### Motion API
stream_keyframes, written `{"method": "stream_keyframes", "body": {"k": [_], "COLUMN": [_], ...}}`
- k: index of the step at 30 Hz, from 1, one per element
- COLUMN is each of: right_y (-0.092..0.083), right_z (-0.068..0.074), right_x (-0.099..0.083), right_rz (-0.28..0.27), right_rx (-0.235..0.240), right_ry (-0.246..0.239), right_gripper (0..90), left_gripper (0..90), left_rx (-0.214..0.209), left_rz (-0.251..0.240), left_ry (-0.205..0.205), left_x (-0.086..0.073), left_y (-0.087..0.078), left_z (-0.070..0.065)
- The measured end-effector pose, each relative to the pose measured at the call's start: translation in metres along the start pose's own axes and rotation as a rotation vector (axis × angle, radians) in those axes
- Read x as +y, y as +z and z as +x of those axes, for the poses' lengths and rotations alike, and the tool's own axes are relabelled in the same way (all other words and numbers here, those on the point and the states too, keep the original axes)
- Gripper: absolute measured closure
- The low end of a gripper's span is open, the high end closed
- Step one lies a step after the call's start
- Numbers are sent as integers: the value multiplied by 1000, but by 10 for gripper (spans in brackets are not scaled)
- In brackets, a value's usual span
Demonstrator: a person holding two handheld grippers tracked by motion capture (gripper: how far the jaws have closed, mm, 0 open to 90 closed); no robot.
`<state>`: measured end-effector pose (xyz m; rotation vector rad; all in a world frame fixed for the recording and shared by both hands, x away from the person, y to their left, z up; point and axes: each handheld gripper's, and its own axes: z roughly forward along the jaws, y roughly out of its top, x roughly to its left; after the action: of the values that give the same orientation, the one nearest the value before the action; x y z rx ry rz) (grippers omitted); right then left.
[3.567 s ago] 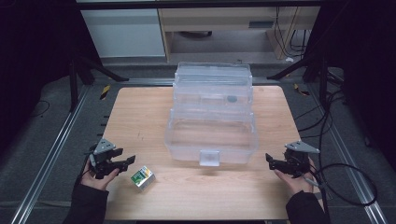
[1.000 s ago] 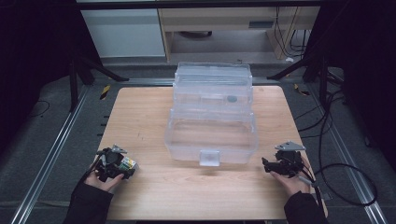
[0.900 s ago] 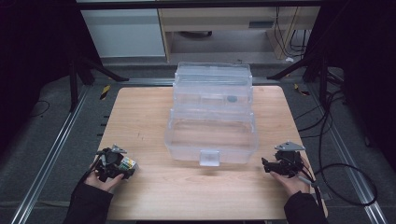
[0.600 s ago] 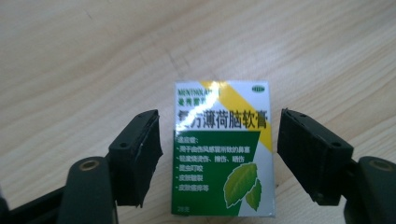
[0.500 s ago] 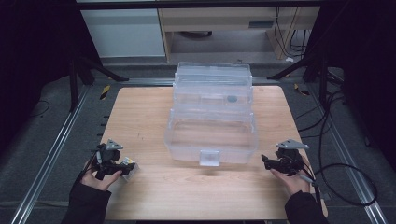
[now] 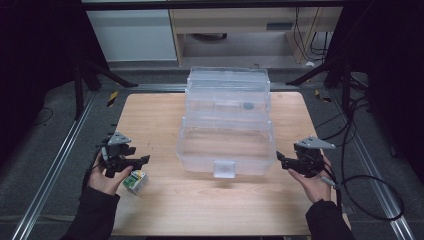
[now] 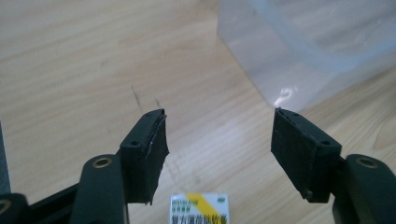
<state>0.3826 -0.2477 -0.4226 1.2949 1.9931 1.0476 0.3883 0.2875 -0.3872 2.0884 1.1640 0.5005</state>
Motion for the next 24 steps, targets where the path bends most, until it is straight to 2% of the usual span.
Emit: {"method": "stream_keyframes", "body": {"k": [1,2,3,4,5,8,9,14,15,17,19,24], "right_y": [-1,-1,0,0,3,8,13,21,25,26,30,36], "right_z": [1,1,3,3,6,9,10,12,14,14,15,18], "right_x": [8,8,17,17,24,30,32,31,29,28,25,22], "right_rz": [-19,-19,-28,-28,-32,-27,-18,-7,11,16,30,60], "right_rx": [9,9,21,21,30,31,37,53,54,53,52,36], "right_ry": [1,1,-2,-2,-3,-8,2,14,5,-3,-1,-22], "right_gripper": [307,307,313,313,334,357,369,384,388,394,409,419], "left_gripper": [370,377,379,379,382,382,392,414,424,426,432,444], "left_rx": [-3,-3,-8,-20,-43,-44,-39,-48,-50,-50,-73,-83], "left_rz": [-20,-20,-32,-49,-73,-83,-83,-99,-88,-80,-66,-56], "left_ry": [9,9,8,3,13,29,38,34,43,43,38,59], "left_x": [9,9,14,19,28,36,43,51,53,53,52,50], "left_y": [0,0,1,2,5,11,18,34,43,48,57,63], "left_z": [-2,-2,-2,-4,-6,-11,-16,-25,-29,-31,-34,-39]}}
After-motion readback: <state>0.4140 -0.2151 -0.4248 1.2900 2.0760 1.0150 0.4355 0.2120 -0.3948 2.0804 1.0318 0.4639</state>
